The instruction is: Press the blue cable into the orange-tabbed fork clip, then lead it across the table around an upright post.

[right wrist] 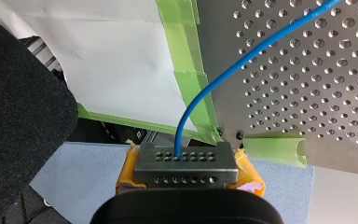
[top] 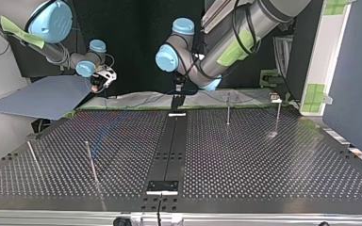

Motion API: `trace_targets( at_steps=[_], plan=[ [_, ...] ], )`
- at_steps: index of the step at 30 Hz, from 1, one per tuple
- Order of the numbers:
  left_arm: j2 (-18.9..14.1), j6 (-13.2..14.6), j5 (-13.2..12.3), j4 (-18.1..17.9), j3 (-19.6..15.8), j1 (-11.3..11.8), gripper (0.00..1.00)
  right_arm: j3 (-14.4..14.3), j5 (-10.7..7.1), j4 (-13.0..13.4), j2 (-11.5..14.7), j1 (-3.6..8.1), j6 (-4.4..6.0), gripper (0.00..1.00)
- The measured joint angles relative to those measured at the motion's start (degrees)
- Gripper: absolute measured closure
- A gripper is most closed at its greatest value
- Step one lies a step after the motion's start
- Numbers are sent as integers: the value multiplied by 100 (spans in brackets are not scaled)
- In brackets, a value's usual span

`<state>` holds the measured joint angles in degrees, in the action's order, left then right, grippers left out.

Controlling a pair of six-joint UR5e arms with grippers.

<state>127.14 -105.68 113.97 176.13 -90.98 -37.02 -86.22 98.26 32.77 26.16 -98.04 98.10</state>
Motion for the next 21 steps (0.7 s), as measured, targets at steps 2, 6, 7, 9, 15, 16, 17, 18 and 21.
trace_targets(
  at_steps=[2, 6, 7, 9, 15, 16, 17, 18, 21],
  plan=[
    [3, 102, 102, -94, -104, 39, 2, 1, -2, -3, 0, -3, 0, 100],
    [5, 241, 315, -305, -317, 190, 2, 1, -6, -5, 0, -8, 0, 100],
    [5, 258, 385, -377, -385, 254, 2, 1, -6, -5, 0, -10, 0, 100],
    [6, 265, 491, -480, -493, 354, 2, 1, -3, -6, 0, -15, 0, 100],
    [6, 193, 804, -821, -834, 683, 2, 2, 1, -4, 0, -28, 0, 100],
    [6, 180, 863, -884, -894, 740, 2, 1, 1, -2, 0, -30, 0, 100],
    [6, 172, 909, -933, -941, 785, 2, 2, 1, -1, 0, -32, -1, 100],
    [6, 164, 947, -977, -989, 829, 2, 2, 1, 0, 0, -33, 0, 100],
    [5, 126, 952, -1136, -1146, 984, 2, 2, 1, 3, 0, -34, 0, 100]
  ],
)
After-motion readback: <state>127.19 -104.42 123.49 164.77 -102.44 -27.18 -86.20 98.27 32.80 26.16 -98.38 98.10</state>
